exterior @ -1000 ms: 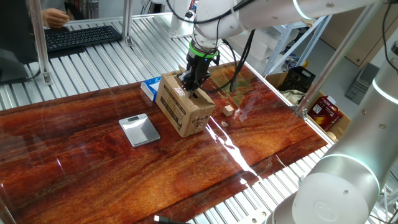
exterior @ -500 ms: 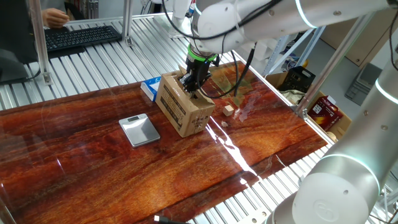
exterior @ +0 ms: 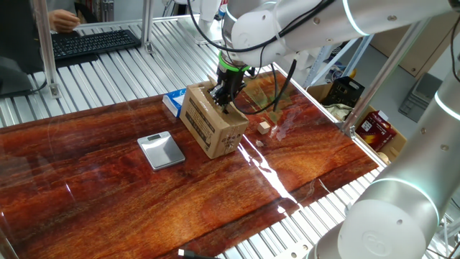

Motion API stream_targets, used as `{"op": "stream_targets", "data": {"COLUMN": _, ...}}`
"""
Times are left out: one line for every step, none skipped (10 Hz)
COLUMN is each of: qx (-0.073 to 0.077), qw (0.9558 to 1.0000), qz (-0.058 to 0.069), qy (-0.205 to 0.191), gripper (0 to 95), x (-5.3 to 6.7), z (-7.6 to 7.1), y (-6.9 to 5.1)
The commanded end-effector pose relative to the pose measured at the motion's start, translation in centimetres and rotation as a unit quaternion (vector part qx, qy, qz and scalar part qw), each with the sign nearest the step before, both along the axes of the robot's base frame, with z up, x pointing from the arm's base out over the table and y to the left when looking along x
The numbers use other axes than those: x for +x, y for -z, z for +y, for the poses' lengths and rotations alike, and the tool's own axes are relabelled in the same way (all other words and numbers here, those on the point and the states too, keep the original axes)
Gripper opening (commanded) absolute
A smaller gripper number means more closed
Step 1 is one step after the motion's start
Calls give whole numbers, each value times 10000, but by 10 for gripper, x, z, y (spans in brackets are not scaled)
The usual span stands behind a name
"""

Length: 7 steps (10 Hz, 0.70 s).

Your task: Open a box

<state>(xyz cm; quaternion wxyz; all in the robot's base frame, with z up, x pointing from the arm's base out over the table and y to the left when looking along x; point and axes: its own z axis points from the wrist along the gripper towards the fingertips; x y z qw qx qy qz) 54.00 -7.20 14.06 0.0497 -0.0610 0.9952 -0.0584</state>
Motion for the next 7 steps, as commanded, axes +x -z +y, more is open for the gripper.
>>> {"op": "stream_targets", "data": {"qx": 8, "qw": 10000, "qz": 4, "qy": -22, "gripper": 0, "x": 1, "z": -3, "y": -1}}
{"op": "stream_targets", "data": {"qx": 26, "qw": 10000, "qz": 4, "qy": -6, "gripper": 0, "x": 1, "z": -4, "y": -2}}
{"op": "stream_targets", "data": {"qx": 39, "qw": 10000, "qz": 12, "qy": 5, "gripper": 0, "x": 2, "z": -5, "y": -4}}
{"op": "stream_targets", "data": {"qx": 24, "qw": 10000, "qz": 17, "qy": -3, "gripper": 0, "x": 2, "z": -6, "y": -7}}
{"op": "stream_targets", "data": {"qx": 18, "qw": 10000, "qz": 25, "qy": -10, "gripper": 0, "x": 3, "z": -8, "y": -11}}
{"op": "stream_targets", "data": {"qx": 19, "qw": 10000, "qz": 32, "qy": -18, "gripper": 0, "x": 4, "z": -9, "y": -13}}
{"op": "stream_targets", "data": {"qx": 15, "qw": 10000, "qz": 46, "qy": -34, "gripper": 0, "x": 5, "z": -11, "y": -16}}
